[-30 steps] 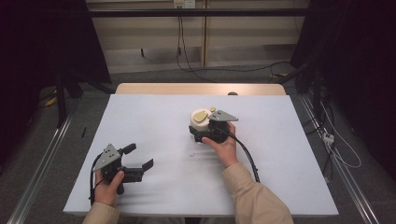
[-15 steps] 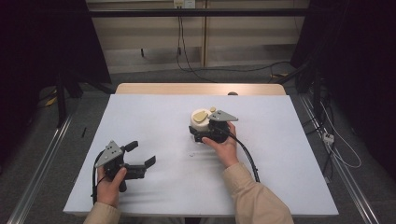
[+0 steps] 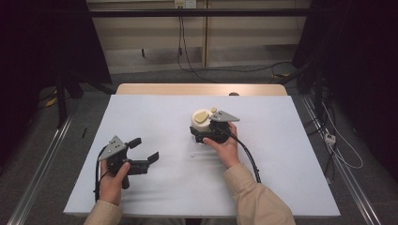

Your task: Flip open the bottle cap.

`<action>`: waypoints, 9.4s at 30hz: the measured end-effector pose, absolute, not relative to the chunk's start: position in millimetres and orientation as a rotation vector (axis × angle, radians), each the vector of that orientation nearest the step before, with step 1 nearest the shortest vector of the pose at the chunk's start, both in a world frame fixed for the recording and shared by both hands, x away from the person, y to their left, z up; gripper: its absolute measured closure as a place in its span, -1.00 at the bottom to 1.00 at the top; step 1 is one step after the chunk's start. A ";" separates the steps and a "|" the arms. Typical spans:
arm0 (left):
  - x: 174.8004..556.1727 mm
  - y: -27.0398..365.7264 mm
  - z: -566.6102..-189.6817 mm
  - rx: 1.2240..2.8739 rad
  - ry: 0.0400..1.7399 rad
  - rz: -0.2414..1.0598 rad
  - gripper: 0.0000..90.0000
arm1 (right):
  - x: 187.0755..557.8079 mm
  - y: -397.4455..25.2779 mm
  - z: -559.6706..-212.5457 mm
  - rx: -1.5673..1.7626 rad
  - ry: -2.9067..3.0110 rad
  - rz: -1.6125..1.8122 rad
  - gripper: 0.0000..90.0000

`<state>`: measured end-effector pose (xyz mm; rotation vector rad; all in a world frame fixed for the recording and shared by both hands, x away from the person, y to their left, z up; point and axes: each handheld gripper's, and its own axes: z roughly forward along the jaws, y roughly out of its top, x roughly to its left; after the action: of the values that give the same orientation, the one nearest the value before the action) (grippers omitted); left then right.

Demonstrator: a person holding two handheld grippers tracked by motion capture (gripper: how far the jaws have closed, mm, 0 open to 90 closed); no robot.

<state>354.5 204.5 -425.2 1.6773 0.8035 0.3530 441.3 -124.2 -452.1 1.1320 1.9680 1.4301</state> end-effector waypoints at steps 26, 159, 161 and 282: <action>378.3 161.7 -408.9 1.724 0.772 0.295 -0.85 | 441.3 -124.5 -452.3 1.140 1.969 1.434 -0.86; 436.3 72.7 -378.4 1.914 0.766 0.212 1.00 | 441.4 -124.2 -453.2 1.140 1.967 1.434 -0.86; 436.6 72.2 -377.2 1.915 0.760 0.214 1.00 | 441.5 -124.4 -453.2 1.139 1.969 1.433 -0.86; 455.4 45.7 -349.4 1.897 0.759 0.253 1.00 | 441.2 -123.8 -453.4 1.147 1.963 1.430 -0.87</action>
<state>455.4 45.7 -349.4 1.8967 0.7591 0.2528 441.2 -123.8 -453.4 1.1466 1.9626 1.4296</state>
